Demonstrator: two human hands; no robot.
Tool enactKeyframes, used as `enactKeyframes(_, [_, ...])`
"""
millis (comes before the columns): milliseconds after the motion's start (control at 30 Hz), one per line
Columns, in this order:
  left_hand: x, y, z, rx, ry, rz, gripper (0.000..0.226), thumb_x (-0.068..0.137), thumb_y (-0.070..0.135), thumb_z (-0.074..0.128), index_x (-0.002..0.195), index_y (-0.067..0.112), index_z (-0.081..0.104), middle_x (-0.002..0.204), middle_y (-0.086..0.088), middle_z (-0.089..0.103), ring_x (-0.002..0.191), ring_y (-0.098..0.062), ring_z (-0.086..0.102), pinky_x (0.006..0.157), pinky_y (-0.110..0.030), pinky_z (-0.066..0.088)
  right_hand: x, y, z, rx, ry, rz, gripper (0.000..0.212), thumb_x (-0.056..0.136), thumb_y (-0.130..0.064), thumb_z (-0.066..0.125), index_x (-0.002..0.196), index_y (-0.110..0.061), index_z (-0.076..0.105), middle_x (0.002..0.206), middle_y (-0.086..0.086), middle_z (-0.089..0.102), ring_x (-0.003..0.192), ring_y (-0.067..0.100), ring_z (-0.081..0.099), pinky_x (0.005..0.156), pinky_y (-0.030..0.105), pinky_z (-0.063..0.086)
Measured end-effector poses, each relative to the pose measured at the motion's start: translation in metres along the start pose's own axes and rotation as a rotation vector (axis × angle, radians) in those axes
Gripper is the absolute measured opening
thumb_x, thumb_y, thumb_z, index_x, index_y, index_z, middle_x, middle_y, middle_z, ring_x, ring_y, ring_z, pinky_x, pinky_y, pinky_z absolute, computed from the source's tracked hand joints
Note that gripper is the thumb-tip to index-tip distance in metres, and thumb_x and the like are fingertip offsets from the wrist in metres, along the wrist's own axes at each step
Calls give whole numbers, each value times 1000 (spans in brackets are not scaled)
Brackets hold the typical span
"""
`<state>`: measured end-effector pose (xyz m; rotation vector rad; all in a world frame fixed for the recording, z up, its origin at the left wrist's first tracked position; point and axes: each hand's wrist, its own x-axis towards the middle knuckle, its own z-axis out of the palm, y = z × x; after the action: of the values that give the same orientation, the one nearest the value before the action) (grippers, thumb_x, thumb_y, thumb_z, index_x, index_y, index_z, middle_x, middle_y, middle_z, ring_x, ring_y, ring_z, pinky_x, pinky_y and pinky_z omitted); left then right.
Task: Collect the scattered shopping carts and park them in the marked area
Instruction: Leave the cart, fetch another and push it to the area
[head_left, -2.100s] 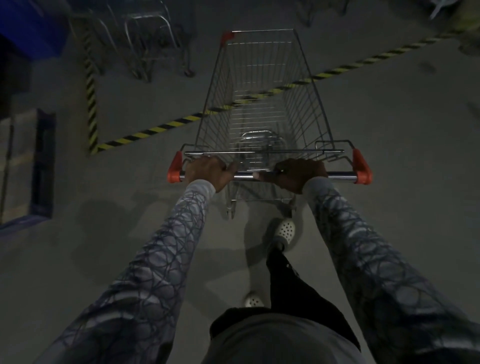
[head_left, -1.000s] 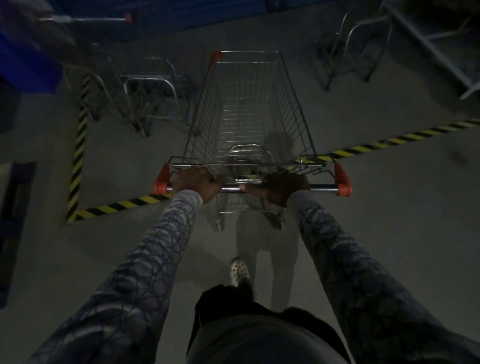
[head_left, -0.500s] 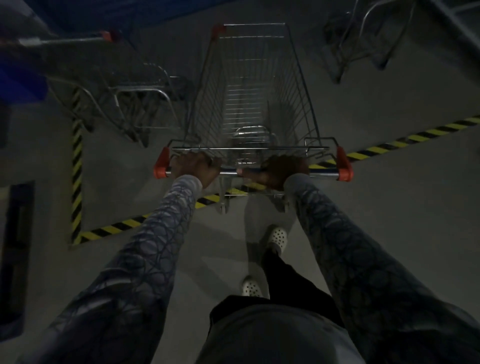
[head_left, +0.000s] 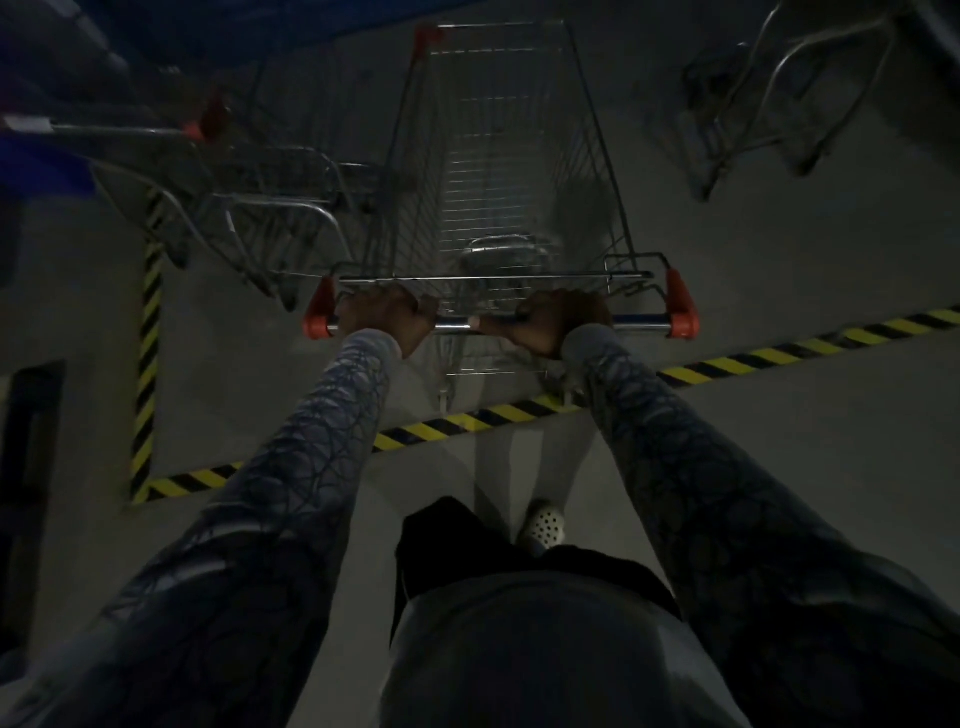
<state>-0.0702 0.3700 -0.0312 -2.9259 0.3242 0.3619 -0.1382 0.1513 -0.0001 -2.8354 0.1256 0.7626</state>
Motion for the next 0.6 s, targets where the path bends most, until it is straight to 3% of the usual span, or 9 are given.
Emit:
enactKeyframes(100, [28, 8, -16, -54, 63, -40, 61, 94, 56, 27, 110, 15, 69, 115, -12, 69, 110, -33, 62, 93, -40, 42, 31, 6, -23, -43, 13, 3, 128, 42, -110, -3, 111, -33, 73, 131, 2, 63, 109, 27, 62, 95, 41, 49])
enactKeyframes(167, [49, 12, -26, -71, 87, -31, 54, 96, 52, 33, 106, 15, 71, 113, -11, 70, 109, -33, 62, 91, -39, 42, 53, 9, -37, -65, 15, -2, 124, 46, -109, -1, 112, -35, 72, 131, 1, 63, 109, 27, 62, 94, 41, 49])
enactKeyframes(300, [102, 7, -37, -45, 74, -37, 71, 86, 61, 16, 101, 18, 72, 108, -8, 71, 103, -32, 64, 88, -41, 42, 101, 11, -67, -92, 31, 9, 125, 48, -109, 0, 120, -33, 69, 131, 3, 63, 110, 28, 61, 94, 42, 46])
enactKeyframes(400, [142, 1, -48, -75, 77, -43, 69, 88, 61, 21, 104, 16, 72, 109, -11, 70, 104, -33, 64, 91, -42, 44, 137, 7, -86, -109, 33, 29, 126, 51, -108, 1, 123, -29, 67, 136, 7, 60, 114, 30, 60, 95, 45, 43])
enactKeyframes(500, [185, -11, -59, -74, 56, -47, 73, 84, 63, 16, 105, 18, 70, 110, -9, 70, 105, -33, 64, 92, -43, 44, 172, -1, -105, -137, 67, 46, 120, 55, -107, 1, 118, -31, 70, 128, 7, 64, 110, 30, 62, 85, 44, 40])
enactKeyframes(600, [221, -22, -65, -77, 61, -42, 84, 78, 65, 6, 106, 19, 69, 112, -8, 70, 107, -32, 63, 93, -44, 43, 200, -8, -121, -132, 136, 65, 116, 57, -105, 0, 114, -33, 72, 122, 7, 67, 108, 30, 63, 90, 44, 42])
